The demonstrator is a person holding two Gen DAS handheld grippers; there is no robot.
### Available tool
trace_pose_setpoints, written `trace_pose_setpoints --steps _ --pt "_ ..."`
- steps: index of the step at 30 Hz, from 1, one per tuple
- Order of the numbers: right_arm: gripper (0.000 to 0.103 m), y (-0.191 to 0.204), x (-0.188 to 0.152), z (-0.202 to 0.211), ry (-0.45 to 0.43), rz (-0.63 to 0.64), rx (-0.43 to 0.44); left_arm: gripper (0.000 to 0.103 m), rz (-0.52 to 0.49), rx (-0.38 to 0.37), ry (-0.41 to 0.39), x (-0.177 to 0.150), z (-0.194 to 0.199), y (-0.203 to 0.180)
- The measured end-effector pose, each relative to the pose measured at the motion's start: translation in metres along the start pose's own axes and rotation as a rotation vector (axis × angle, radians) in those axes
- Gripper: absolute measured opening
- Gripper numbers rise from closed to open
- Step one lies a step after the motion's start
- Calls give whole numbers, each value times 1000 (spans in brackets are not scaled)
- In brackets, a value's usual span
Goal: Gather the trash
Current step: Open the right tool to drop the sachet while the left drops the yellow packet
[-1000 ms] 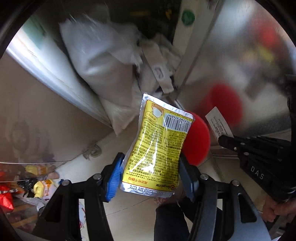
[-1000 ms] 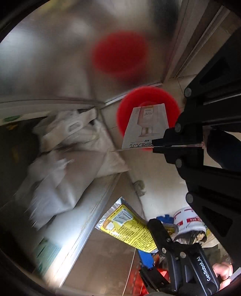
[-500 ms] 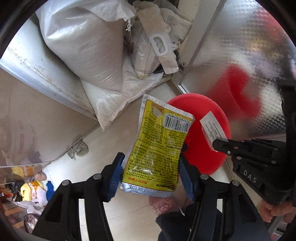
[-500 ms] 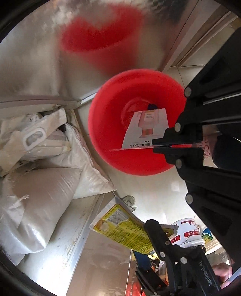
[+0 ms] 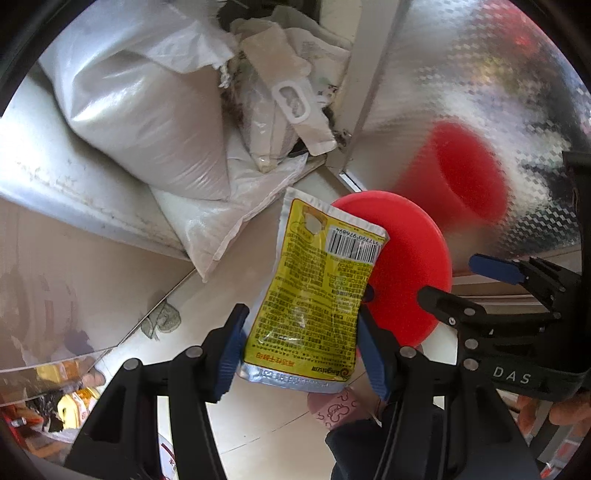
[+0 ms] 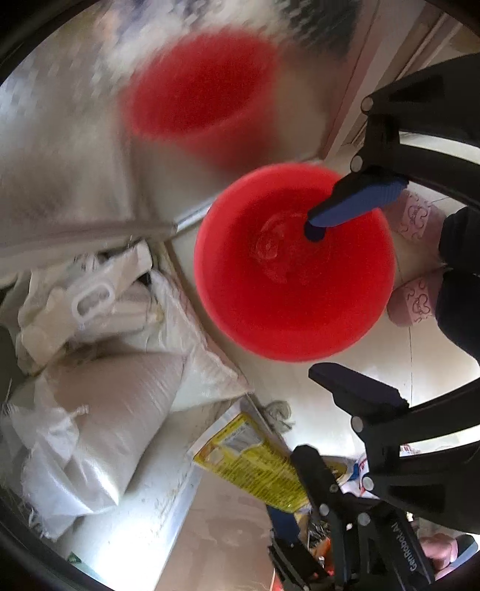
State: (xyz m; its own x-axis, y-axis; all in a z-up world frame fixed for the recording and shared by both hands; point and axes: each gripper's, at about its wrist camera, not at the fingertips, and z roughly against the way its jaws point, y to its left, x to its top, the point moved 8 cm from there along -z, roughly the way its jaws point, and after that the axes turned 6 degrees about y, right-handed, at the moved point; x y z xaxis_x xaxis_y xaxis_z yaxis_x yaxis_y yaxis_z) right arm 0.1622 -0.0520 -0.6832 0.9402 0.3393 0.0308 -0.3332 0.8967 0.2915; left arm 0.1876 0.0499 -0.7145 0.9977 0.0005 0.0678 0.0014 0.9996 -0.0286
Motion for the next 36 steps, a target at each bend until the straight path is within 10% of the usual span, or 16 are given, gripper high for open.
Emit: trace_pose_setpoints --steps 30,36 --pt "79 -40 -21 1 23 -248 -27 58 -137 -96 128 1 -48 -48" --pt "79 -38 -21 6 9 -232 -32 72 -158 -114 145 -1 -49 -47"
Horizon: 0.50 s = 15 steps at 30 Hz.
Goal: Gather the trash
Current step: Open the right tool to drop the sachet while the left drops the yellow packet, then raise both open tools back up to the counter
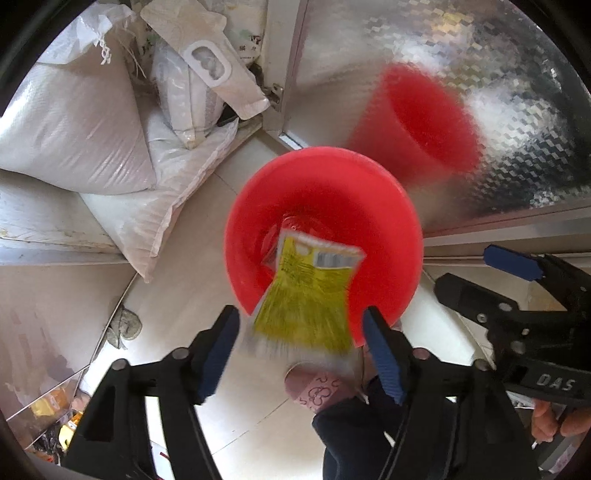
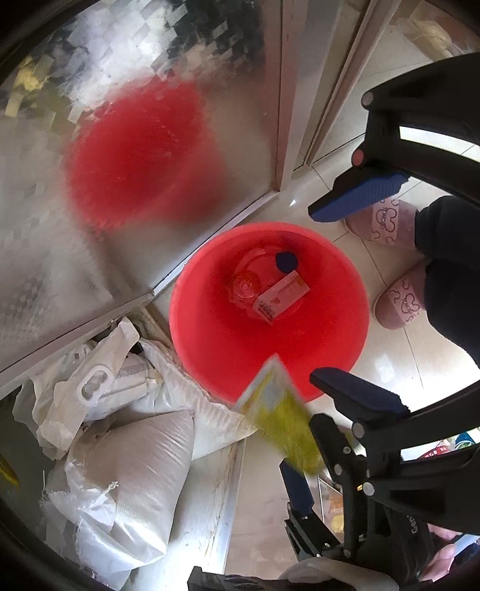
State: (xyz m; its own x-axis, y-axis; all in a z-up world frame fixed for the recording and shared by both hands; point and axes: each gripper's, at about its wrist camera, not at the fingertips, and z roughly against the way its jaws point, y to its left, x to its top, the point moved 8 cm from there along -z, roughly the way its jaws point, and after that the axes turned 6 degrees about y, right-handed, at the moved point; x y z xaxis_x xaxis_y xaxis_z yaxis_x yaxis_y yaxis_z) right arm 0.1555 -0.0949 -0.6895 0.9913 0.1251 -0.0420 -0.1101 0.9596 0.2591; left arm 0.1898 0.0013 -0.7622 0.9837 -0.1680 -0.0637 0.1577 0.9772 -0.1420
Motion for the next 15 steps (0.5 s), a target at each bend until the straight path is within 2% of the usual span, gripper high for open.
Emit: trace_pose_setpoints --steps 2,10,15 --pt "79 1 -2 1 4 6 6 81 -5 16 -1 -1 1 2" --pt "79 16 -9 16 2 57 22 81 26 23 -25 -15 28 10" --pt "79 37 -7 48 -15 130 -11 82 67 44 -41 -30 76 20"
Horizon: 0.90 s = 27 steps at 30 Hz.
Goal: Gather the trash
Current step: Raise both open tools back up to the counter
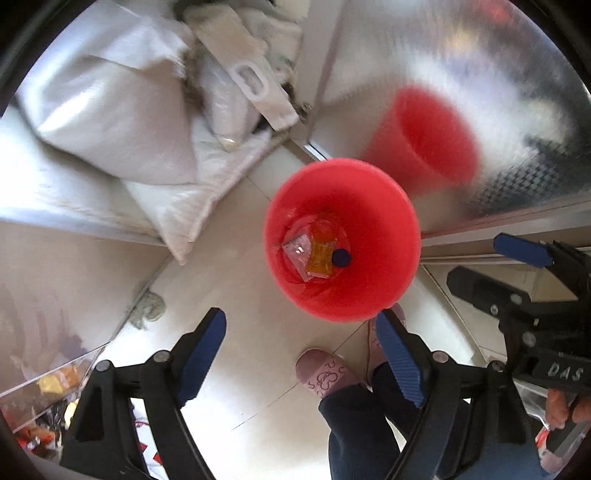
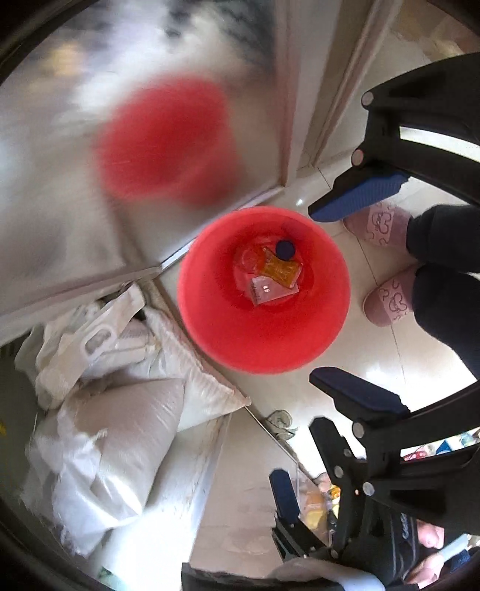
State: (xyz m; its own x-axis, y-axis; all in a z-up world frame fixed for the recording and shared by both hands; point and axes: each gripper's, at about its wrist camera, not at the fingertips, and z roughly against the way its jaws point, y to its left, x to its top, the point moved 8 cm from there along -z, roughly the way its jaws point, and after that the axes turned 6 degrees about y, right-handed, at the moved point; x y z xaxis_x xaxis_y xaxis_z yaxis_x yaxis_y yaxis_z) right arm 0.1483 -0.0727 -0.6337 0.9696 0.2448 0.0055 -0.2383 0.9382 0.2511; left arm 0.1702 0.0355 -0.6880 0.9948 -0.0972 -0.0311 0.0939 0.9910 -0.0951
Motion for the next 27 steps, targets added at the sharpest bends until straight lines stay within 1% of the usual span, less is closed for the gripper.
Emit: trace_pose_setpoints --steps 4,7,10,11,13,15,16,17,20,23,25,27 --pt "79 21 7 42 -29 55 -3 82 28 15 -37 -9 58 8" --pt "79 39 10 82 -54 94 7 82 68 28 -77 -13 108 15" --pt "80 52 10 123 -74 134 -32 82 100 41 -110 -16 160 20" --pt "81 56 10 138 -72 141 -57 82 107 48 -121 -16 179 21" --pt "85 66 10 173 -87 157 -71 82 126 44 -158 -17 215 22" --pt "94 75 9 210 -129 183 -85 83 144 29 -196 -18 252 20" --pt "99 79 10 229 -150 194 -95 83 145 28 -211 -18 266 19" --pt "99 81 9 244 -167 203 -91 83 144 32 -226 -19 282 18" --pt "100 88 11 289 -213 216 -103 83 146 36 -279 -19 329 13" --pt "102 91 11 327 -276 225 -152 83 141 30 -314 -18 364 7" --pt "102 89 10 349 -300 227 -184 83 135 19 -334 -16 384 3" --pt "102 90 13 370 -322 218 -196 83 108 11 -364 -12 406 -4"
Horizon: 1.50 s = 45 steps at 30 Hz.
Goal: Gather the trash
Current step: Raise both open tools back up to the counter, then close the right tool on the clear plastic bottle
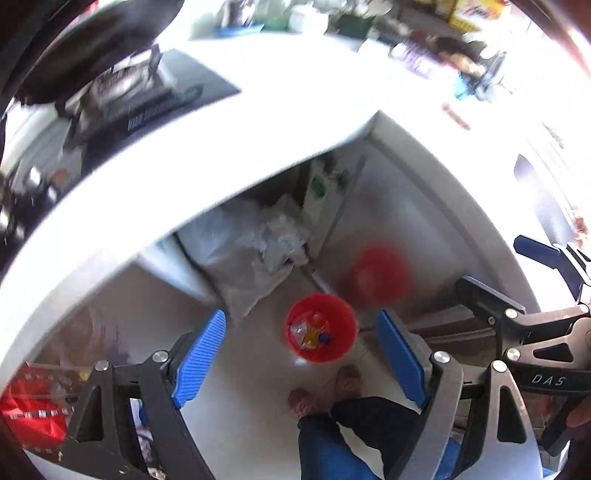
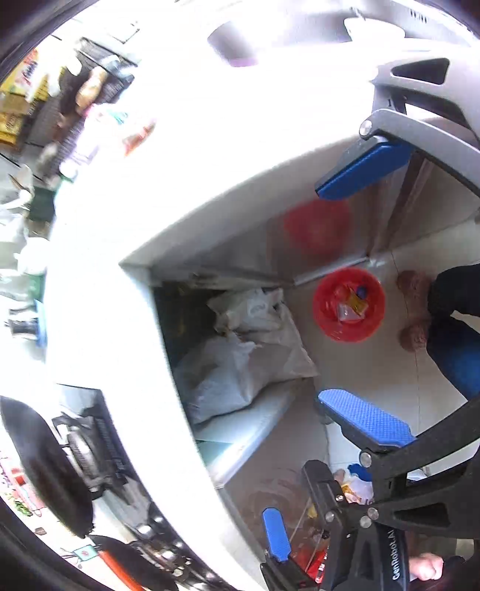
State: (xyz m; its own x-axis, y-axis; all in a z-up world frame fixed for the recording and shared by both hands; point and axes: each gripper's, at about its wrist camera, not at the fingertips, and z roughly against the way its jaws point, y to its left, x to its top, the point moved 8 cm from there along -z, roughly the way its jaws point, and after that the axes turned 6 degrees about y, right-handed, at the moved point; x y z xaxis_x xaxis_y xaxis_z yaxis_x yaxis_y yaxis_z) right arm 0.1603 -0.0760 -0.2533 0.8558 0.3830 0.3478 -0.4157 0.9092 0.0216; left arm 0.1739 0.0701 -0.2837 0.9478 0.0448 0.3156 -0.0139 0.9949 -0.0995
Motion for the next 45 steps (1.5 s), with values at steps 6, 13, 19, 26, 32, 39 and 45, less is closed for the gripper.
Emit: trace_pose_setpoints --steps 6,13,19,26,32,39,45 --pt "102 -23 15 43 -67 -51 -50 83 -55 -3 -73 29 42 -25" --pt "102 -51 25 79 -102 -134 -105 86 -127 -14 -112 59 65 -58" --pt "102 -77 34 89 -104 -187 -137 88 -188 7 -143 91 76 -84" --pt "102 -110 61 96 -122 -241 -148 90 -250 5 -158 140 69 -113" --pt "102 -142 96 80 -111 -257 -158 94 -277 19 -162 195 49 -131" --pt "102 -189 137 58 -90 -288 -161 95 -309 31 -163 259 22 -160" --pt "102 -223 178 40 -73 -289 -153 95 -290 34 -139 313 -4 -177"
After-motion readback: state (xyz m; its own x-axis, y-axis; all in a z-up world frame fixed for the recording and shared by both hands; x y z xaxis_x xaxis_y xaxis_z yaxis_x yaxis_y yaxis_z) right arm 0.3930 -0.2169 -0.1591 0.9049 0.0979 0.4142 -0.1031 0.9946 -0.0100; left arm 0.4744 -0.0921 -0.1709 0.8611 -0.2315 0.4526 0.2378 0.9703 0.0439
